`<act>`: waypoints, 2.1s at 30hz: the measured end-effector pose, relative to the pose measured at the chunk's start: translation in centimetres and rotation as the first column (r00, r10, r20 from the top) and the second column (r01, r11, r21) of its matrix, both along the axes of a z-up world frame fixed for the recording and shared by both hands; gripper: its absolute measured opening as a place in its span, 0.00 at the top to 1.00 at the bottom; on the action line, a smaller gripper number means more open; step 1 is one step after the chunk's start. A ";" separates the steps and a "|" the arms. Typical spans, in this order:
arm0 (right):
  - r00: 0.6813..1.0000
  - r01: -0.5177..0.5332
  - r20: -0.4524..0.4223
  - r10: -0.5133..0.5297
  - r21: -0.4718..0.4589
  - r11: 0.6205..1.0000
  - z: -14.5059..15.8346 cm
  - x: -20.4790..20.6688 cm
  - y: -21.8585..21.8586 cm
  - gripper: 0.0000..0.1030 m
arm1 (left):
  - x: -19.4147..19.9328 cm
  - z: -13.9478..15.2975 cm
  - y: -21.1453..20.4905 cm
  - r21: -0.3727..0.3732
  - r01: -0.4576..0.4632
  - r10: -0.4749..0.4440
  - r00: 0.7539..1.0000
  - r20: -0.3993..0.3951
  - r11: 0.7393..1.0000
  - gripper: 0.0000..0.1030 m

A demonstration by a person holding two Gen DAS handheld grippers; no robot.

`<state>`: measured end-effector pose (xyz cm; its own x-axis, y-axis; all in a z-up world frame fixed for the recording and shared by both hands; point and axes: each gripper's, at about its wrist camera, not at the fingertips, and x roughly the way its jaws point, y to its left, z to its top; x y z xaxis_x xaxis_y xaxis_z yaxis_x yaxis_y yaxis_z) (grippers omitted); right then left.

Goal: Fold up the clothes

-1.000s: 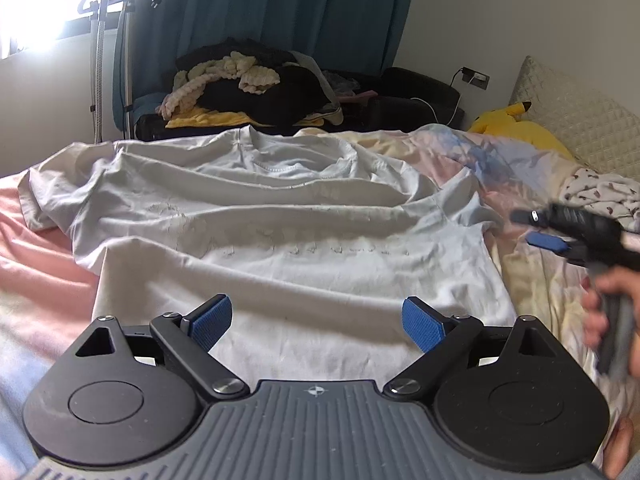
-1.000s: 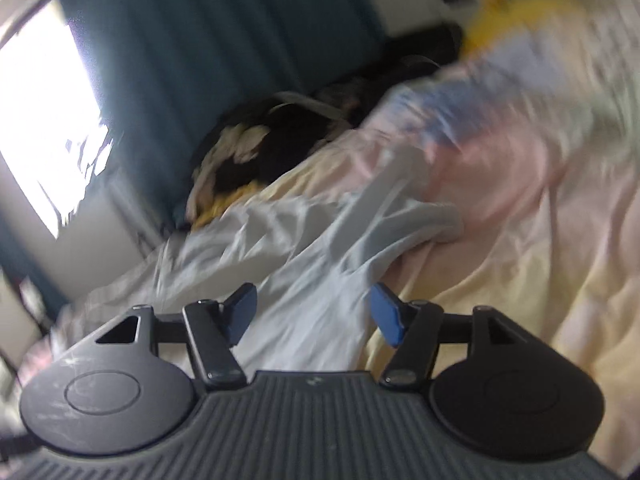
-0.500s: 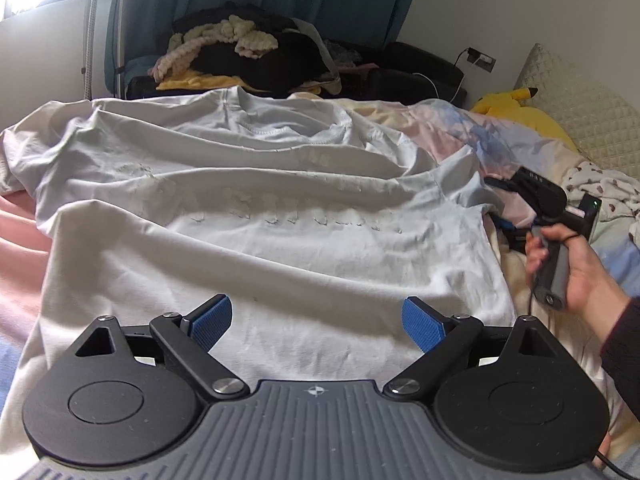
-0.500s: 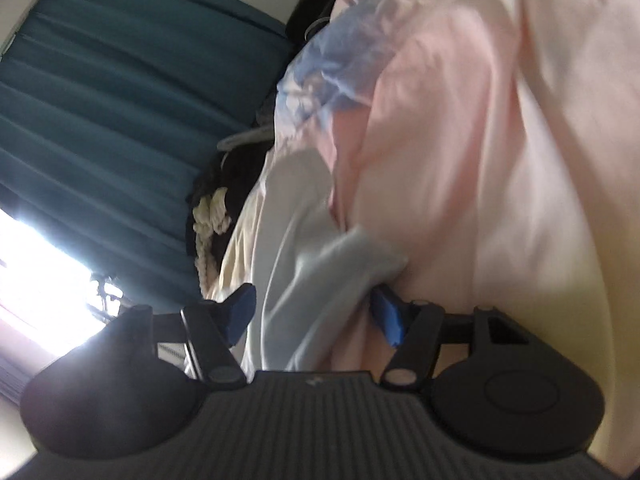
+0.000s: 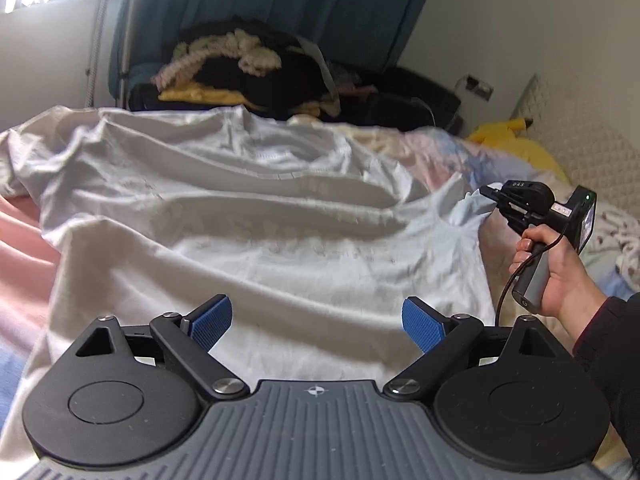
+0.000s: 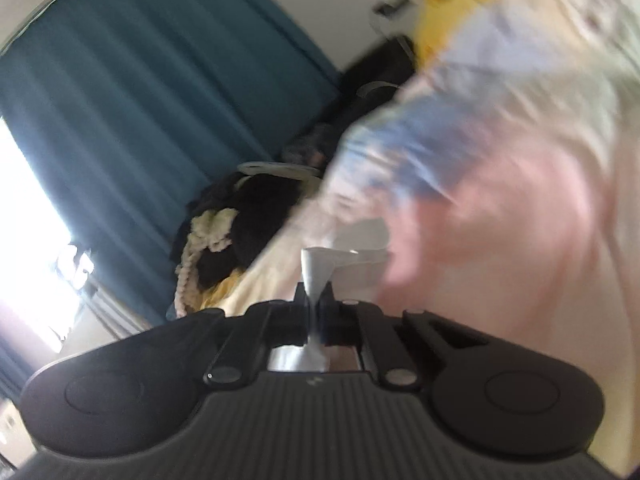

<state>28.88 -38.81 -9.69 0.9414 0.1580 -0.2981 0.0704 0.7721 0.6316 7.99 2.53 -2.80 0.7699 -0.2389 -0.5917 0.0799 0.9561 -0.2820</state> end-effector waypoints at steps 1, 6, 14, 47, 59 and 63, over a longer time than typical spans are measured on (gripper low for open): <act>1.000 -0.029 0.008 0.029 -0.042 0.999 1.1 0.4 1.6 0.95 | -0.1 0.0 0.5 -0.022 -0.008 0.008 1.000 -0.002 1.000 0.09; 0.977 -0.206 -0.006 0.212 -0.267 0.942 4.9 2.2 11.8 0.95 | -0.5 0.2 3.6 -0.119 -0.074 0.074 0.997 -0.008 0.990 0.09; 0.889 -0.456 -0.199 0.411 -0.435 0.776 0.5 3.5 27.0 0.94 | -0.3 -0.7 9.4 -0.217 -0.248 0.242 0.969 -0.056 0.944 0.09; 0.969 -0.212 -0.164 0.186 -0.162 0.964 4.1 -26.5 7.4 0.40 | -4.0 -1.0 -2.4 -0.048 0.137 -0.133 0.989 0.068 0.989 0.09; 1.000 0.004 0.005 -0.003 -0.165 0.986 5.6 -29.2 3.4 0.36 | -2.6 -3.9 -13.0 -0.211 0.237 -0.262 0.960 -0.098 0.948 0.17; 1.000 -0.004 0.015 0.007 -0.183 0.983 5.7 -29.1 2.8 0.35 | -2.6 -5.4 -16.1 -0.239 0.217 -0.261 0.950 -0.171 0.946 0.34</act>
